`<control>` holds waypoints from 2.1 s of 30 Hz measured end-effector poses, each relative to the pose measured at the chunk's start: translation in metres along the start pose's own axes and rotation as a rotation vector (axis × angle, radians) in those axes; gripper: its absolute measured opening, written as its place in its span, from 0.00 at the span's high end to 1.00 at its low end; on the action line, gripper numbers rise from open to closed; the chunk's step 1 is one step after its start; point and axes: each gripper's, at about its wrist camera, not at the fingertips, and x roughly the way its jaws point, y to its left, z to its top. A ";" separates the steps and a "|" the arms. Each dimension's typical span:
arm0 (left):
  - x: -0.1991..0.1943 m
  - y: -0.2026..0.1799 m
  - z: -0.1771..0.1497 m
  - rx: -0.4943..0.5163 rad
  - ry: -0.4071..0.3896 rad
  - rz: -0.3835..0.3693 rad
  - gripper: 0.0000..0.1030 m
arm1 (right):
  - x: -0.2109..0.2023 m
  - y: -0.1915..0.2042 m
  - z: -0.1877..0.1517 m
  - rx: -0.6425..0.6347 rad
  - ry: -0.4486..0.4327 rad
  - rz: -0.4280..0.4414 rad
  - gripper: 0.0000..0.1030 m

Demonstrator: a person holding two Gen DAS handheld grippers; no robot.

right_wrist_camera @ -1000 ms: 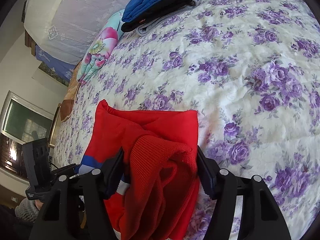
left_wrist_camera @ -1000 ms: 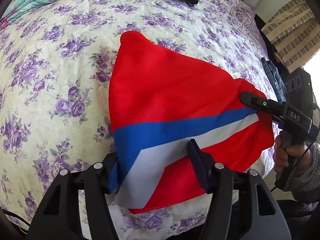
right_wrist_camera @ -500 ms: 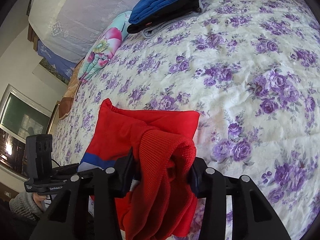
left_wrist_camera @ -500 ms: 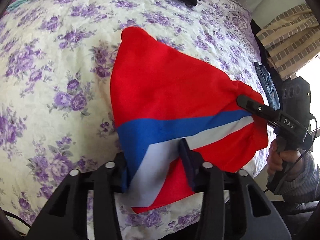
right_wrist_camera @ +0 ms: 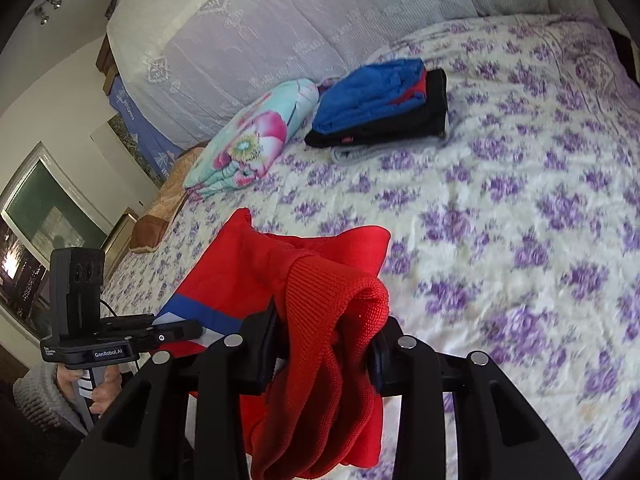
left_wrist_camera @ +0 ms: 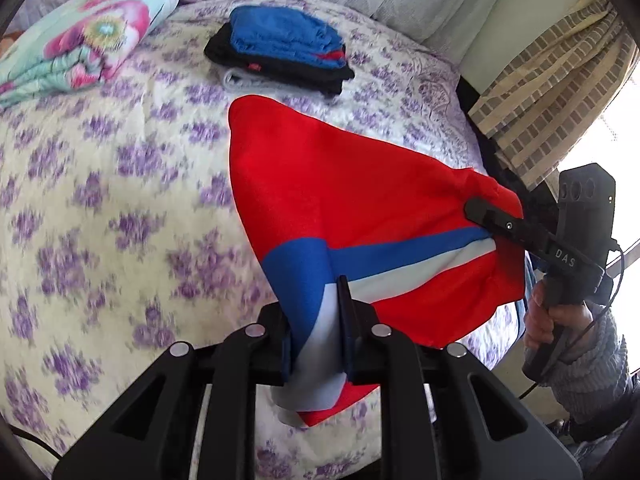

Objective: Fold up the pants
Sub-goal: 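Lift the bundle with both tools and carry it toward the clothes stack, then lower the bundle onto the black clothes stack with both tools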

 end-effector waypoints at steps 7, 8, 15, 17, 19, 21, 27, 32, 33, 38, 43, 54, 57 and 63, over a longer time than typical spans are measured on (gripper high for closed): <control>0.001 -0.025 0.151 0.124 -0.181 0.076 0.84 | 0.014 -0.026 0.131 -0.047 -0.215 -0.030 0.65; 0.004 -0.027 0.169 0.124 -0.195 0.087 0.84 | 0.021 -0.030 0.146 -0.055 -0.239 -0.037 0.65; 0.030 -0.018 0.266 0.096 -0.281 0.157 0.84 | 0.075 -0.064 0.225 -0.082 -0.339 -0.059 0.65; 0.041 -0.012 0.290 0.085 -0.302 0.174 0.84 | 0.093 -0.076 0.244 -0.081 -0.360 -0.068 0.65; 0.052 -0.003 0.309 0.061 -0.313 0.182 0.84 | 0.115 -0.088 0.262 -0.086 -0.374 -0.082 0.65; 0.064 0.006 0.324 0.035 -0.318 0.193 0.84 | 0.137 -0.096 0.273 -0.103 -0.377 -0.091 0.65; 0.119 0.055 0.351 -0.097 -0.232 0.228 0.84 | 0.217 -0.118 0.285 -0.164 -0.287 -0.145 0.64; 0.166 0.092 0.337 -0.137 -0.146 0.275 0.60 | 0.262 -0.162 0.265 -0.100 -0.246 -0.150 0.41; 0.169 0.094 0.334 -0.131 -0.149 0.281 0.54 | 0.263 -0.166 0.263 -0.090 -0.258 -0.135 0.34; 0.159 0.100 0.332 -0.132 -0.184 0.258 0.50 | 0.240 -0.161 0.264 -0.092 -0.333 -0.082 0.33; 0.120 0.092 0.339 -0.145 -0.315 0.244 0.57 | 0.184 -0.138 0.264 -0.116 -0.486 -0.047 0.35; 0.171 0.076 0.358 -0.118 -0.222 0.257 0.65 | 0.242 -0.134 0.273 -0.197 -0.294 -0.143 0.79; 0.184 0.074 0.357 -0.057 -0.225 0.331 0.66 | 0.253 -0.136 0.272 -0.207 -0.281 -0.148 0.79; 0.195 0.076 0.352 -0.021 -0.247 0.368 0.66 | 0.265 -0.147 0.266 -0.167 -0.280 -0.140 0.79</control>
